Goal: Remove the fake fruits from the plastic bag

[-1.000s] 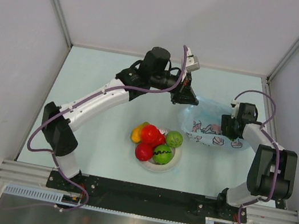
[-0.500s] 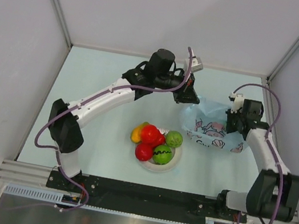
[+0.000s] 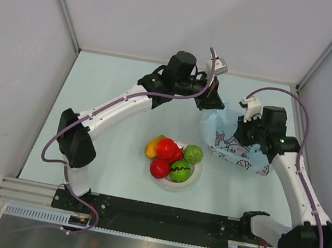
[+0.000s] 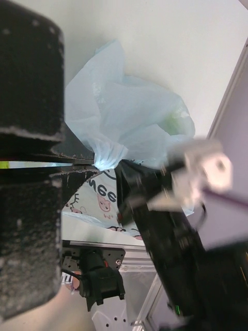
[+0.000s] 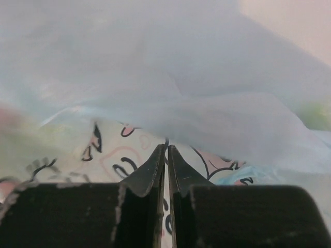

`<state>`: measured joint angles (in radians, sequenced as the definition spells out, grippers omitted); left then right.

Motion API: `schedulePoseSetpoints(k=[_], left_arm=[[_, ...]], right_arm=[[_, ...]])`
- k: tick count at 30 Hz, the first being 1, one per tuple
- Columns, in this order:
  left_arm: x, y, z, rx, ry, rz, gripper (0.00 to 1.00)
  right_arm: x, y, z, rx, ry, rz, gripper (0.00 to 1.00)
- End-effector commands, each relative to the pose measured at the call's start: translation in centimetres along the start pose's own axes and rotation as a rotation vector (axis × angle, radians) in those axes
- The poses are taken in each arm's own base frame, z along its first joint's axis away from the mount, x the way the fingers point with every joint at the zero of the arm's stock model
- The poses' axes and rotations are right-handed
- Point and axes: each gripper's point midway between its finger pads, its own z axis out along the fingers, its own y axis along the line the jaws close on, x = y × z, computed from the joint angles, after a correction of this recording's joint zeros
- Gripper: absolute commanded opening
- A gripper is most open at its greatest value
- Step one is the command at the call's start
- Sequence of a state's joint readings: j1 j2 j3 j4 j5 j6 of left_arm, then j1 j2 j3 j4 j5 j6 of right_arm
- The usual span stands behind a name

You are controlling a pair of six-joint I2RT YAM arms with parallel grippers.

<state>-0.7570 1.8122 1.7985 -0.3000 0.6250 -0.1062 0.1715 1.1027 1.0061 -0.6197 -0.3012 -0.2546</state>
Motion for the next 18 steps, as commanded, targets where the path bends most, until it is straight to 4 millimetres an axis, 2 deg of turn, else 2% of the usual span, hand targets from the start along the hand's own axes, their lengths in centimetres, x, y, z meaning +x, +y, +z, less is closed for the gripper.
schedulePoseSetpoints(k=[1, 3, 6, 7, 12, 14, 15, 16, 17, 18], left_arm=[[-3.3, -2.0, -1.2, 0.035, -0.079, 0.026, 0.00], [-3.6, -2.3, -1.6, 0.034, -0.086, 0.028, 0.00], [-3.9, -2.6, -2.1, 0.035, -0.096, 0.035, 0.00], [-4.0, -2.8, -2.1, 0.042, -0.099, 0.039, 0.00], [-4.2, -3.7, -2.0, 0.099, -0.105, 0.038, 0.00], [-4.4, -3.9, -1.9, 0.115, -0.109, 0.042, 0.00], [-4.5, -4.2, -2.0, 0.130, -0.109, 0.045, 0.00], [-4.4, -4.2, -1.9, 0.136, -0.106, 0.044, 0.00], [-4.3, -4.2, -1.8, 0.142, -0.104, 0.044, 0.00], [-4.2, -4.3, -1.8, 0.148, -0.103, 0.044, 0.00]], right_arm=[[1.0, -2.2, 4.1, 0.069, 0.058, 0.025, 0.10], [1.8, -3.7, 5.1, 0.107, 0.066, 0.026, 0.11], [2.5, -6.4, 6.3, 0.183, 0.080, 0.028, 0.19], [2.3, -7.4, 6.6, 0.211, 0.068, 0.019, 0.25], [2.4, -10.8, 8.3, 0.301, 0.065, -0.031, 0.40], [1.9, -11.9, 8.8, 0.330, 0.051, -0.071, 0.50], [2.5, -12.5, 9.2, 0.350, 0.073, -0.084, 0.55], [2.4, -13.0, 9.5, 0.367, 0.065, -0.094, 0.67], [2.5, -13.5, 9.8, 0.375, 0.068, -0.105, 0.71], [3.4, -14.4, 10.3, 0.402, 0.107, -0.132, 0.74]])
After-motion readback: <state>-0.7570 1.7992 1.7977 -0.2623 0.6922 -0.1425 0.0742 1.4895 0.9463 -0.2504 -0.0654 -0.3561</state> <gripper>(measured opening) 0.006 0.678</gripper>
